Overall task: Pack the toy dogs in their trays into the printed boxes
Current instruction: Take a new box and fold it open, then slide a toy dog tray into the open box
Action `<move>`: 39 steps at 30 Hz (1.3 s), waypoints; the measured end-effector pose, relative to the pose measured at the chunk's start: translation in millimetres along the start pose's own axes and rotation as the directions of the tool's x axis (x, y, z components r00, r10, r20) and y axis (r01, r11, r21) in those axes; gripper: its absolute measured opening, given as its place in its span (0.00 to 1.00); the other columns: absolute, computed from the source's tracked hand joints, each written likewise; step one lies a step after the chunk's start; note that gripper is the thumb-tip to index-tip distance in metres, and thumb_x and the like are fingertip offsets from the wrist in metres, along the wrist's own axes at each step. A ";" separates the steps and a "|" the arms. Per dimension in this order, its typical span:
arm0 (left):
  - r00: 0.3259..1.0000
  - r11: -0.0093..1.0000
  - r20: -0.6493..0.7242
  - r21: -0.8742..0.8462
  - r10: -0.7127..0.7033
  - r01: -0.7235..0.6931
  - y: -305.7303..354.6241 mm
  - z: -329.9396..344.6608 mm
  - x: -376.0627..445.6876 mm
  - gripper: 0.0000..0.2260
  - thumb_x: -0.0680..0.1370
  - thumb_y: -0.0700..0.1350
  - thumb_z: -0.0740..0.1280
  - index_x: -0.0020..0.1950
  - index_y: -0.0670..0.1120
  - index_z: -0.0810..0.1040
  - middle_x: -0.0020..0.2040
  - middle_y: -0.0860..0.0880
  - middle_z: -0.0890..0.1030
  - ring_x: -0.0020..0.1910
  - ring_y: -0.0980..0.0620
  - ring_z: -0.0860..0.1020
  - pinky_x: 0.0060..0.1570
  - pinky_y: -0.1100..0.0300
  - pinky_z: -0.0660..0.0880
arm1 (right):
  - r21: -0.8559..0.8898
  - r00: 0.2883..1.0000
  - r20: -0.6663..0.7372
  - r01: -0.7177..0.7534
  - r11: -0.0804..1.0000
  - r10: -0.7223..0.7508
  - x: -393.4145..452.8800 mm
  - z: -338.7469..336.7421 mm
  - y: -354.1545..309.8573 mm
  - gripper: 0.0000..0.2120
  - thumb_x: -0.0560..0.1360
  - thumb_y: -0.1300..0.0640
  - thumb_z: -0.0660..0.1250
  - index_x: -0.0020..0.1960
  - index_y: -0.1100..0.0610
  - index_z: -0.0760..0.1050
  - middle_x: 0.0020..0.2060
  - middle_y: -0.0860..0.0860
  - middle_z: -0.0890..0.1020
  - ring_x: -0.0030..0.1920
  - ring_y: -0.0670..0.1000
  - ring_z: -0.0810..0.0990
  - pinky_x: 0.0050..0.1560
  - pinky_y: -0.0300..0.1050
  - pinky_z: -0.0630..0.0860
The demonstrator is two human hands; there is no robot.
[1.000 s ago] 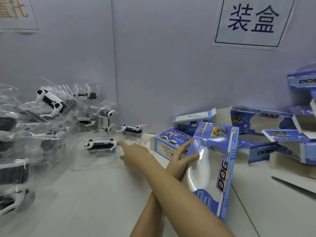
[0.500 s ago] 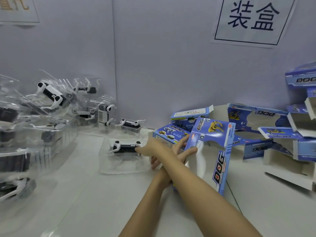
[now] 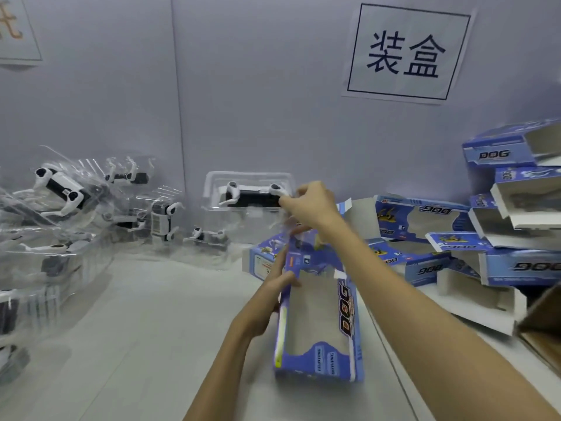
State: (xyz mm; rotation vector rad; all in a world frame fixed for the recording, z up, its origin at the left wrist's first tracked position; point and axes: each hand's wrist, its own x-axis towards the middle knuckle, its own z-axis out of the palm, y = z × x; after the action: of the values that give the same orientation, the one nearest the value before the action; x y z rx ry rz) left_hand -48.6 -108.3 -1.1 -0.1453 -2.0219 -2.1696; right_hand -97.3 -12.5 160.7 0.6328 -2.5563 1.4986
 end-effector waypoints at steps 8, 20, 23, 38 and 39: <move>0.986 0.994 0.136 -0.048 -0.095 0.102 23.6 -0.1 -28.3 0.35 0.65 0.45 0.70 0.69 0.71 0.74 0.66 0.46 0.81 0.50 0.49 0.78 0.42 0.55 0.78 | 0.069 0.948 -0.304 -0.078 0.995 0.096 20.2 -86.0 62.7 0.15 0.76 0.56 0.73 0.51 0.70 0.81 0.47 0.67 0.86 0.50 0.68 0.86 0.50 0.71 0.83; 0.969 0.982 0.241 -0.163 -0.053 0.094 40.0 3.6 -37.7 0.34 0.63 0.39 0.70 0.67 0.59 0.81 0.60 0.45 0.83 0.53 0.45 0.82 0.51 0.53 0.80 | 0.302 0.958 0.017 -0.279 0.911 0.288 12.0 -115.6 134.2 0.10 0.81 0.61 0.71 0.53 0.69 0.80 0.43 0.66 0.87 0.35 0.57 0.87 0.33 0.49 0.84; 0.976 0.983 0.217 -0.168 -0.033 0.071 45.1 4.1 -45.6 0.34 0.65 0.36 0.65 0.70 0.55 0.77 0.59 0.45 0.84 0.51 0.46 0.81 0.50 0.52 0.79 | 0.263 0.967 0.121 -0.250 0.932 0.225 9.9 -122.3 140.3 0.09 0.82 0.61 0.70 0.55 0.68 0.78 0.47 0.66 0.86 0.41 0.60 0.88 0.36 0.50 0.84; 0.998 0.995 0.061 -0.098 -0.009 0.015 45.2 15.7 -32.0 0.28 0.72 0.55 0.79 0.58 0.48 0.65 0.58 0.53 0.85 0.51 0.47 0.87 0.43 0.57 0.83 | 0.083 0.958 0.284 0.011 0.996 -0.034 1.5 -145.3 137.7 0.11 0.80 0.49 0.72 0.60 0.52 0.83 0.49 0.56 0.88 0.42 0.53 0.87 0.47 0.56 0.87; 0.999 0.996 0.020 -0.081 0.029 -0.027 44.7 15.8 -31.0 0.27 0.71 0.56 0.80 0.57 0.48 0.67 0.64 0.55 0.82 0.52 0.48 0.86 0.42 0.59 0.82 | 0.059 0.959 0.280 0.024 0.998 -0.039 3.6 -147.7 134.9 0.08 0.82 0.52 0.71 0.59 0.53 0.83 0.50 0.56 0.88 0.42 0.52 0.87 0.46 0.54 0.87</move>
State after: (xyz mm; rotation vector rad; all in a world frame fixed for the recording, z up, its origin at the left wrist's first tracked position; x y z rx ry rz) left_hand -10.3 -93.6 38.1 -0.2063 -1.9312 -2.2431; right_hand -172.0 170.2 127.4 0.9537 -2.6983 1.5746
